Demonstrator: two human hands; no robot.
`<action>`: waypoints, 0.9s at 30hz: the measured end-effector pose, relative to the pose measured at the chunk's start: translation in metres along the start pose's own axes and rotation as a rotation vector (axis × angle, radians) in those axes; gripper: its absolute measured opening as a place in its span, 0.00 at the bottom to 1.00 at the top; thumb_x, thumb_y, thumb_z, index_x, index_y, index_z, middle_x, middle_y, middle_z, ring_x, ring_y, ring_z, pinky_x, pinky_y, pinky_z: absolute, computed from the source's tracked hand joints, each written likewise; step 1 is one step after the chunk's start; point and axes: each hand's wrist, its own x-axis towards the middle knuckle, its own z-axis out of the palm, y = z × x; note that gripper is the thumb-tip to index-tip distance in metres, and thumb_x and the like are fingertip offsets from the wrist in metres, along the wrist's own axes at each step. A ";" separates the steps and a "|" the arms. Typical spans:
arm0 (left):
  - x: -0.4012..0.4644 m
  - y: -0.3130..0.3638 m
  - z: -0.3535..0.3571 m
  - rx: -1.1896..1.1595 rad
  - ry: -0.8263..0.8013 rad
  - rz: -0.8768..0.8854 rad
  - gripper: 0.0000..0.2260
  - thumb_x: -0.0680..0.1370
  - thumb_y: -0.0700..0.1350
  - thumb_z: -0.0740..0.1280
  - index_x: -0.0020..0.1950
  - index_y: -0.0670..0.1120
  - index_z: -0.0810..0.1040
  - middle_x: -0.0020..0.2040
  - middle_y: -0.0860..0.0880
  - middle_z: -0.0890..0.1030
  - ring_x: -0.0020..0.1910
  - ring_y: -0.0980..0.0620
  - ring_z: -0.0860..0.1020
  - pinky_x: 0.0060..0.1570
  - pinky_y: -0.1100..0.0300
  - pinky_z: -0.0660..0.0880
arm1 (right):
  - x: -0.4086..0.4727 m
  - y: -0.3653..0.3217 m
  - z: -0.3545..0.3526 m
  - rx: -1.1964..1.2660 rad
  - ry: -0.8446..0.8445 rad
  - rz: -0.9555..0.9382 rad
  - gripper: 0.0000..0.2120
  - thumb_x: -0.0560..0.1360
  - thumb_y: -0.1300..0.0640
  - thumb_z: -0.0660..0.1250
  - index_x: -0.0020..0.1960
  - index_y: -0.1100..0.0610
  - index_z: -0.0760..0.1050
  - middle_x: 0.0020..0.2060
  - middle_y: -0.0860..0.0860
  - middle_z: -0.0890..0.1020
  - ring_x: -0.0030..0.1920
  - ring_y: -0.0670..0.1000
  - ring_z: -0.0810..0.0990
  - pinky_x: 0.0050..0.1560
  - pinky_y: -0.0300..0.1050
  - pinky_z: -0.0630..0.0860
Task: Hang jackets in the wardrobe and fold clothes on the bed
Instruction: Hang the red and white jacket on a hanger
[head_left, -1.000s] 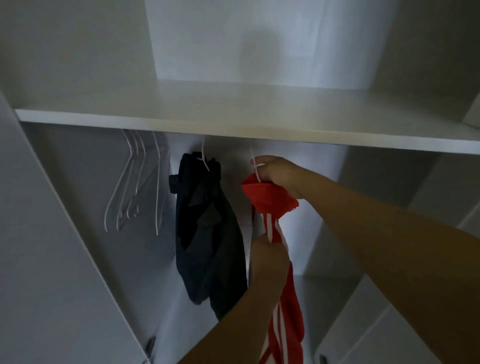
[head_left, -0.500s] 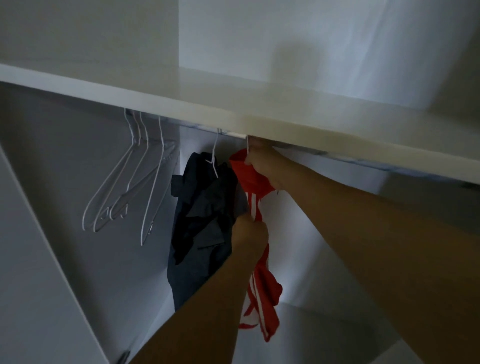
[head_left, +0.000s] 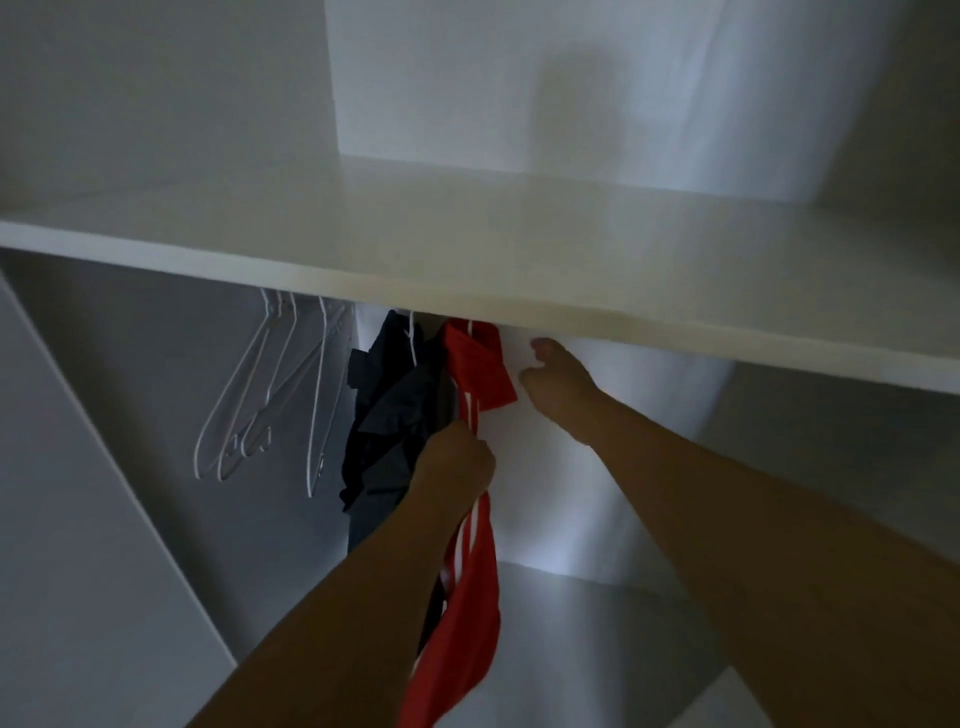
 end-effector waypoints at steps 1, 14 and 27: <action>-0.008 -0.002 -0.006 0.071 0.027 0.050 0.13 0.81 0.45 0.59 0.60 0.39 0.75 0.55 0.41 0.80 0.47 0.44 0.78 0.43 0.57 0.72 | -0.018 0.005 -0.007 -0.027 0.023 0.030 0.28 0.79 0.60 0.60 0.77 0.55 0.59 0.74 0.55 0.65 0.68 0.55 0.69 0.62 0.45 0.71; -0.112 0.073 -0.054 0.469 0.004 0.916 0.19 0.83 0.50 0.56 0.71 0.42 0.69 0.66 0.43 0.74 0.62 0.44 0.73 0.60 0.53 0.71 | -0.262 -0.005 -0.101 -0.425 0.371 0.314 0.29 0.78 0.57 0.63 0.77 0.57 0.59 0.74 0.56 0.64 0.70 0.57 0.68 0.69 0.46 0.64; -0.378 0.162 -0.054 0.291 -0.166 1.588 0.16 0.82 0.47 0.56 0.67 0.41 0.71 0.64 0.43 0.74 0.62 0.42 0.72 0.56 0.53 0.71 | -0.574 -0.081 -0.134 -0.527 0.797 0.618 0.24 0.78 0.57 0.62 0.73 0.56 0.65 0.72 0.52 0.67 0.70 0.53 0.68 0.67 0.42 0.64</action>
